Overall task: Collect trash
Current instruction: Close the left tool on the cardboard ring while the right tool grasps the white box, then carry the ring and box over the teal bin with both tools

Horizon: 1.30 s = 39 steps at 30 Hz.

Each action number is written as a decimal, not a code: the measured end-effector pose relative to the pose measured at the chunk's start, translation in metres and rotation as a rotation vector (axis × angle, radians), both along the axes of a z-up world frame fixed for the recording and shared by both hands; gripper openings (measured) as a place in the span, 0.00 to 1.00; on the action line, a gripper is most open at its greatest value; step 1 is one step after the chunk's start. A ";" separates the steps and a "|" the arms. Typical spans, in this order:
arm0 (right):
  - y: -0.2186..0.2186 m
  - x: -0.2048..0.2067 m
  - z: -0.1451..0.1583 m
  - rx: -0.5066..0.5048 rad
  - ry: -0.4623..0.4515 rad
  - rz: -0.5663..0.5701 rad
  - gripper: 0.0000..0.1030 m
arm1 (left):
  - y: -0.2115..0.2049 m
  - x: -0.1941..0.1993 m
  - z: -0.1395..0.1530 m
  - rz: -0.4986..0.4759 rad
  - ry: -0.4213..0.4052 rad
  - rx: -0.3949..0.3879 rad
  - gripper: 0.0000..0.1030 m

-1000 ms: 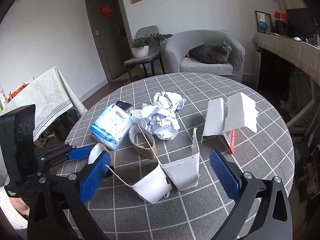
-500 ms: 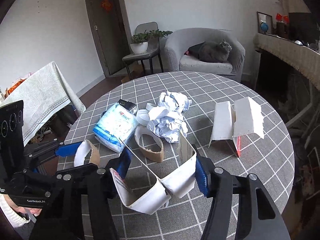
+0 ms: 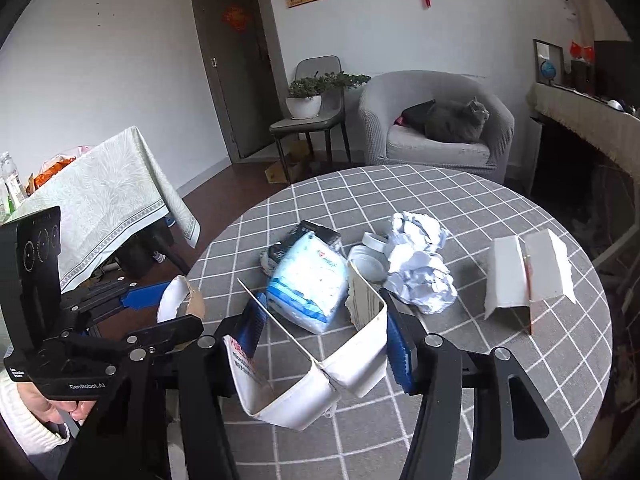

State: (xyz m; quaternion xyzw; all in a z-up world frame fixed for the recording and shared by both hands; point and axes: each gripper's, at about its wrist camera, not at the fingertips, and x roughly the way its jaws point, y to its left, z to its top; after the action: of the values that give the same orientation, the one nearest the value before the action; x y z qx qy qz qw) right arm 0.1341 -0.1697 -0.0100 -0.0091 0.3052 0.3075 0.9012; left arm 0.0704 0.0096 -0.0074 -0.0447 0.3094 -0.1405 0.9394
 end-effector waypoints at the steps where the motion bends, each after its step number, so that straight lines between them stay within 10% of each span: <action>1: 0.007 -0.001 0.001 0.001 -0.004 0.013 0.55 | 0.007 -0.001 0.000 0.010 0.000 0.006 0.58; 18: 0.145 0.004 -0.001 0.075 0.055 0.183 0.55 | 0.137 -0.010 -0.057 0.178 0.187 0.039 0.58; 39: 0.295 0.006 -0.078 -0.091 0.265 0.304 0.55 | 0.226 -0.027 -0.195 0.256 0.591 0.016 0.58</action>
State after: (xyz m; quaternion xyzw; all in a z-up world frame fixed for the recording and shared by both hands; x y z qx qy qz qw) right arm 0.1397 0.1253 -0.0878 -0.0551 0.4296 0.4244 0.7952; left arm 0.0437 0.2359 -0.2022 -0.1150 0.5617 0.0003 0.8193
